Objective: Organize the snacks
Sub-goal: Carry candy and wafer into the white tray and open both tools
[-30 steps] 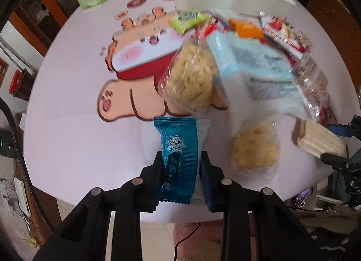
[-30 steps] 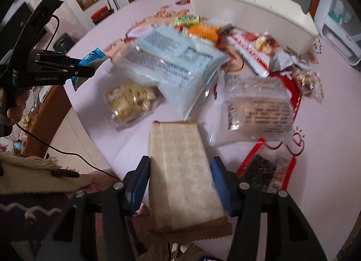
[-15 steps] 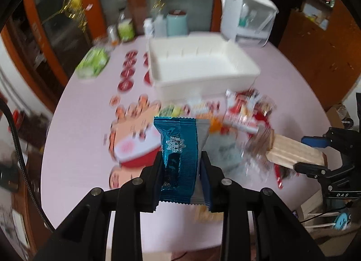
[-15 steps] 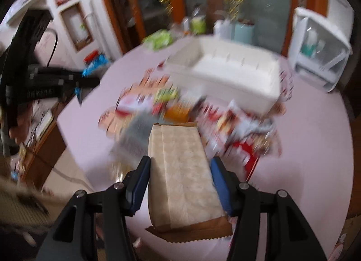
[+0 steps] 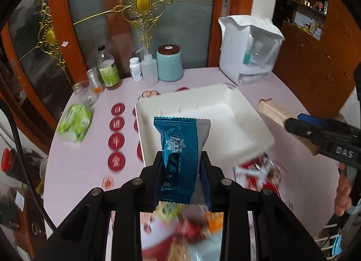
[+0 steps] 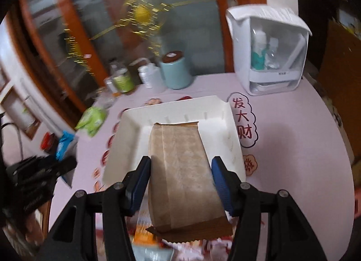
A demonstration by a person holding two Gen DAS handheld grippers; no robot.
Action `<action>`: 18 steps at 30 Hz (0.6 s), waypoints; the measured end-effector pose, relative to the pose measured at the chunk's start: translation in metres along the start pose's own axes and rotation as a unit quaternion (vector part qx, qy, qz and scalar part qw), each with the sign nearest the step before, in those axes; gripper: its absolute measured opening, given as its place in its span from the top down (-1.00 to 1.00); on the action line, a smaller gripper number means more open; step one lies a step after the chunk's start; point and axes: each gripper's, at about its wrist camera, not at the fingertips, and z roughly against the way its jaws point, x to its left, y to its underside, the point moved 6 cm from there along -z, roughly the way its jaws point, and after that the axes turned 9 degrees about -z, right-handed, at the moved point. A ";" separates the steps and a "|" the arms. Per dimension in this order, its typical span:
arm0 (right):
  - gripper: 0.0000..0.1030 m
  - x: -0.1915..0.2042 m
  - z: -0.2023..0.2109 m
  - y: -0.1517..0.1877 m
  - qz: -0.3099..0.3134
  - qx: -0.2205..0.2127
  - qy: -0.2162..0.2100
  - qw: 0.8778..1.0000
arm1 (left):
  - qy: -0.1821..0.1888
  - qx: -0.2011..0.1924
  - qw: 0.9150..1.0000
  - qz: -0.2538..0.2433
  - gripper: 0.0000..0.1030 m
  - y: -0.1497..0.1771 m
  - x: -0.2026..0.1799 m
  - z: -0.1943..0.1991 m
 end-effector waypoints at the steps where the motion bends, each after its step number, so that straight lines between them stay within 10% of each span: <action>1: -0.10 0.001 -0.009 -0.003 -0.004 0.004 0.001 1.000 | 0.001 0.003 1.000 0.004 0.45 -0.006 0.004 -0.011; 5: -0.11 -0.003 -0.048 -0.012 -0.025 0.030 0.012 0.999 | 0.012 0.021 1.000 0.016 0.27 -0.022 0.013 -0.058; 8: -0.10 -0.002 -0.057 -0.010 -0.035 0.042 0.008 0.998 | 0.030 0.045 0.998 0.024 -0.89 -0.021 0.012 -0.088; 18: -0.21 0.000 -0.028 0.000 -0.019 0.021 0.032 0.999 | 0.054 0.053 0.996 0.040 -0.90 -0.014 0.008 -0.098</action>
